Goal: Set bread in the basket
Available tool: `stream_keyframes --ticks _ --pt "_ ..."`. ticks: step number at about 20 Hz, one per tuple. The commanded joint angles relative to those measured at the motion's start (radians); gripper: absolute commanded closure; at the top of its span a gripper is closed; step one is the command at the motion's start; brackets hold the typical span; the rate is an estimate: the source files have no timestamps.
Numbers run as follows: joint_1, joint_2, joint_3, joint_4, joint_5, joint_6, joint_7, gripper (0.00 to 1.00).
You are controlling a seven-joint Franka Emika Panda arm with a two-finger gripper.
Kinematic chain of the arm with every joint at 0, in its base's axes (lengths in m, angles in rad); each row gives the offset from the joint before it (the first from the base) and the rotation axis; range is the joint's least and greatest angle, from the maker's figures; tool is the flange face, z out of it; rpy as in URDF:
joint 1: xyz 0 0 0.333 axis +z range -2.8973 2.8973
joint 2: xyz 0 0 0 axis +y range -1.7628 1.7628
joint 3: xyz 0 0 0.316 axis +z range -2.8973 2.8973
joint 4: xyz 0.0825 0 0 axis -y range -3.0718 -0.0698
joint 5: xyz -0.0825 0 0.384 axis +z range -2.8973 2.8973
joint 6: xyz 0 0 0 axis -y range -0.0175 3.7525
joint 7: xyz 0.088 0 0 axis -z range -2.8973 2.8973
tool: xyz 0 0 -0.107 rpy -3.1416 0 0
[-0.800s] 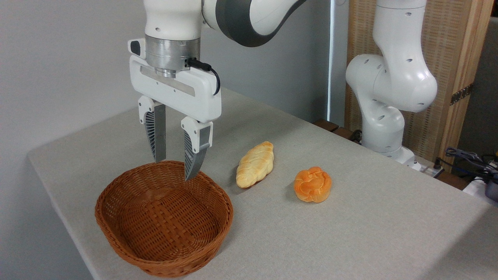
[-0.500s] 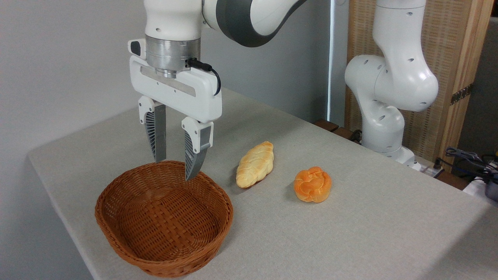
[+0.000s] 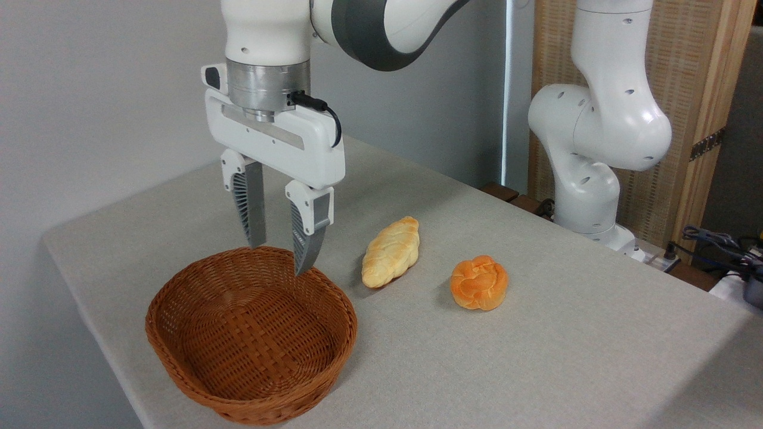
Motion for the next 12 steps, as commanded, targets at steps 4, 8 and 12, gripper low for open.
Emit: stream_keyframes --ticks 4,8,12 --pt "0.004 -0.088 -0.01 -0.094 -0.025 -0.068 0.044 0.0" --pt "-0.046 -0.18 -0.01 -0.252 -0.026 -0.063 0.045 0.0" --pt "-0.074 -0.237 -0.008 -0.365 -0.051 -0.062 0.045 0.0"
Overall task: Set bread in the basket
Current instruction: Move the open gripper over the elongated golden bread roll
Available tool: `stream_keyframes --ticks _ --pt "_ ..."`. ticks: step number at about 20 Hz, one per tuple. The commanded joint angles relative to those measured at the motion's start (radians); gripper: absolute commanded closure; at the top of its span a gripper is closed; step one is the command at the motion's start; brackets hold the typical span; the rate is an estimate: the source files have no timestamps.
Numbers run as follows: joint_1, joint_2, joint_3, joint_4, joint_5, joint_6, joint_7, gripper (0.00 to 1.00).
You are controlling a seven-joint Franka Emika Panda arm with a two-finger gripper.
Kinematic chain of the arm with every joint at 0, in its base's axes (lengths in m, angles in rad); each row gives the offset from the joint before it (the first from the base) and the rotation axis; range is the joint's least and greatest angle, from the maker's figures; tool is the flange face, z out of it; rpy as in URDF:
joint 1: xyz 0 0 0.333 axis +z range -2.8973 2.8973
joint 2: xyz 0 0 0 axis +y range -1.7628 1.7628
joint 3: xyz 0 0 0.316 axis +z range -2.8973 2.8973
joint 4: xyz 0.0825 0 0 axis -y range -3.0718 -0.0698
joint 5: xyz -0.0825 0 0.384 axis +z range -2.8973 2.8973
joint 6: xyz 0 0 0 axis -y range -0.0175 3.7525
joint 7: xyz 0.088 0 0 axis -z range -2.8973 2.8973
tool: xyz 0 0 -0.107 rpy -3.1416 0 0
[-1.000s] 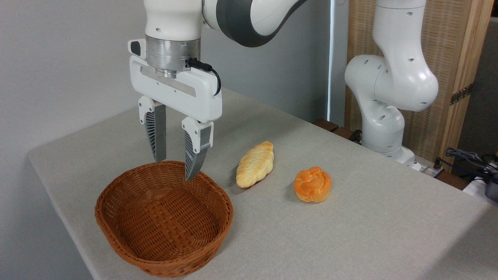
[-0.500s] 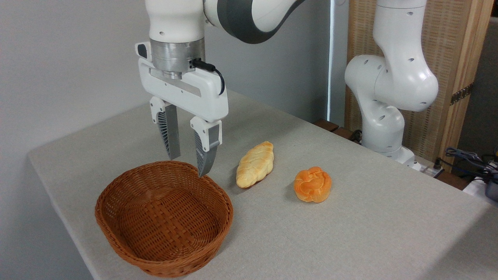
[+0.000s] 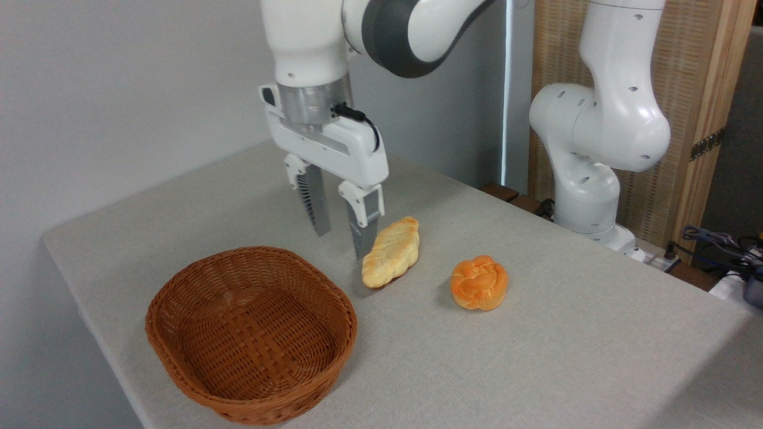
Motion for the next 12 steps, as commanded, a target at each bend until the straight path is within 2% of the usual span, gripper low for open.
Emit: stream_keyframes --ticks 1,4,12 --pt "-0.021 -0.081 0.005 -0.125 -0.051 0.007 0.018 0.0" --pt "-0.053 -0.081 0.005 -0.171 -0.054 0.007 0.02 0.0" --pt "-0.058 -0.072 0.003 -0.202 -0.05 -0.029 0.018 0.0"
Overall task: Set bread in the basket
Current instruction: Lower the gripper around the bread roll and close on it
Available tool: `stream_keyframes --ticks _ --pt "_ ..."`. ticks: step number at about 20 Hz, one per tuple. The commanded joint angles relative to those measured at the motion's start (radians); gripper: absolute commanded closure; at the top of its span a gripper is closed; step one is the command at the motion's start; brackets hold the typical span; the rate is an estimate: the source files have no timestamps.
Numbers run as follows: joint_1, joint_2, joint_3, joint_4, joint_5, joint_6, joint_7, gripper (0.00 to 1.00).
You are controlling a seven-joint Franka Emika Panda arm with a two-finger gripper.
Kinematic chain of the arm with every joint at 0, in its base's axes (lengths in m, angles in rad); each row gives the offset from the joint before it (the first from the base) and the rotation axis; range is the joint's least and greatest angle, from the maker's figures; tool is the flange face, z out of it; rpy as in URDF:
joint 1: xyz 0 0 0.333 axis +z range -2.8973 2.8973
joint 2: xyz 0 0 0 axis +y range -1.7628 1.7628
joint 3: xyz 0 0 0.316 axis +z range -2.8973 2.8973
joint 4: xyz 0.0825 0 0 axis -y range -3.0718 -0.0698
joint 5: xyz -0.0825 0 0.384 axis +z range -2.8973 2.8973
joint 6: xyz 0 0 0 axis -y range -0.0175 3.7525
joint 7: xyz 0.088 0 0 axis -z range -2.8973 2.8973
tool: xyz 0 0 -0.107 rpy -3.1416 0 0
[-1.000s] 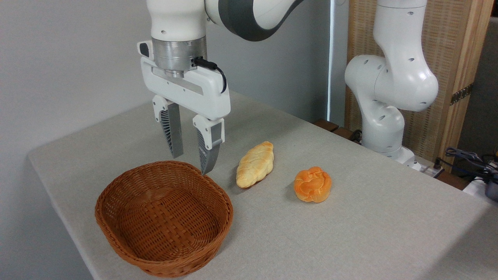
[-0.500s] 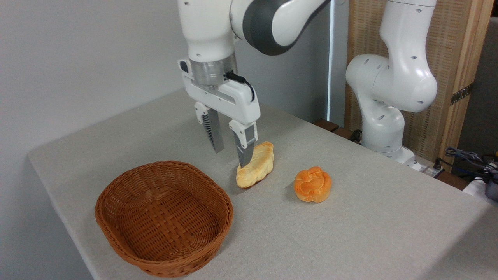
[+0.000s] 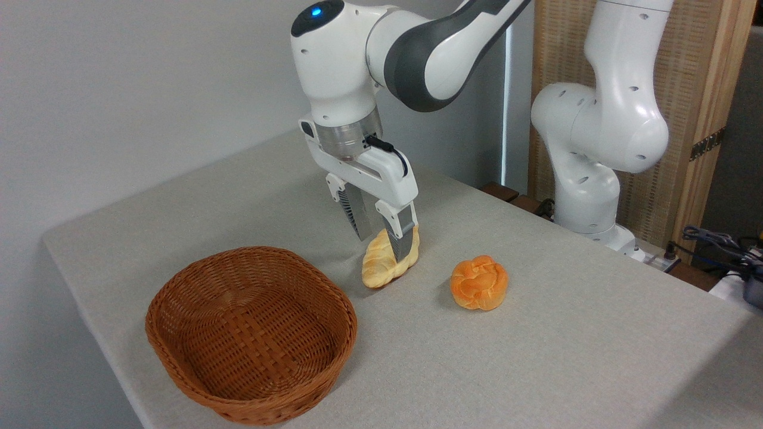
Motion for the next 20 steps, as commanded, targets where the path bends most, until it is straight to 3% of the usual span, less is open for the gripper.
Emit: stream_keyframes --ticks 1,13,15,17,18,20 --pt "-0.004 -0.014 0.004 -0.011 -0.013 -0.032 0.017 0.0" --pt "-0.011 0.027 -0.025 -0.015 -0.011 -0.013 0.019 0.03" --pt "-0.011 0.027 -0.025 -0.012 -0.013 -0.004 0.019 0.21" --pt "-0.011 0.027 -0.025 -0.011 -0.013 0.008 0.02 0.5" --pt "-0.011 0.027 -0.028 -0.011 -0.013 0.017 0.023 0.57" --pt "-0.011 0.027 -0.031 -0.009 -0.013 0.028 0.026 0.58"
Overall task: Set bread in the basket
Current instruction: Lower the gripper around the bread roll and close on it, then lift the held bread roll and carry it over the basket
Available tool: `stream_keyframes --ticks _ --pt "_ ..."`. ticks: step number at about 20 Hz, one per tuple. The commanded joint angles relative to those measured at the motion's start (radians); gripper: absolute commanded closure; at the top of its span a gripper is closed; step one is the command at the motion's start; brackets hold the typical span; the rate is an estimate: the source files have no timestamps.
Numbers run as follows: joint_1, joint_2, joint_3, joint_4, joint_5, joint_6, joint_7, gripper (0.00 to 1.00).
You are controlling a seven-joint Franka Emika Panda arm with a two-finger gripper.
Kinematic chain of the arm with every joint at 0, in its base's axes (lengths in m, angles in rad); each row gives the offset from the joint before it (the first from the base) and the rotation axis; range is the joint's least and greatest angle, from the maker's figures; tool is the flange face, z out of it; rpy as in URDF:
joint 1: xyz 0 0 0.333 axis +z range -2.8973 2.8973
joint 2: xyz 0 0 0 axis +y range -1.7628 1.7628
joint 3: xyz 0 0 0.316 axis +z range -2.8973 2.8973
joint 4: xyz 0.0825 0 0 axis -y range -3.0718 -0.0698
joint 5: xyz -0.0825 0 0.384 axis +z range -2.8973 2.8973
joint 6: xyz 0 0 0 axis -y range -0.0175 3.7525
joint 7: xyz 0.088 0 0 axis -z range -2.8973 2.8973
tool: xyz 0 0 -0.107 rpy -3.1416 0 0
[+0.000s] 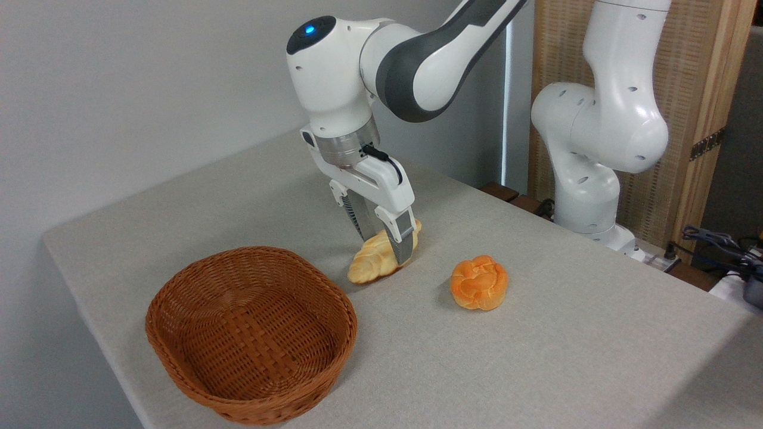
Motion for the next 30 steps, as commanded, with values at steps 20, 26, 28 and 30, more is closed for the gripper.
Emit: stream_keyframes --ticks 20,26,28,30 --pt "-0.001 -0.01 0.001 0.018 -0.013 0.012 0.027 0.61" --pt "-0.001 -0.036 0.002 0.087 -0.013 -0.041 0.025 0.61" --pt "-0.001 -0.042 0.005 0.134 -0.019 -0.095 0.025 0.61" --pt "-0.001 -0.042 0.008 0.174 -0.022 -0.122 0.022 0.6"
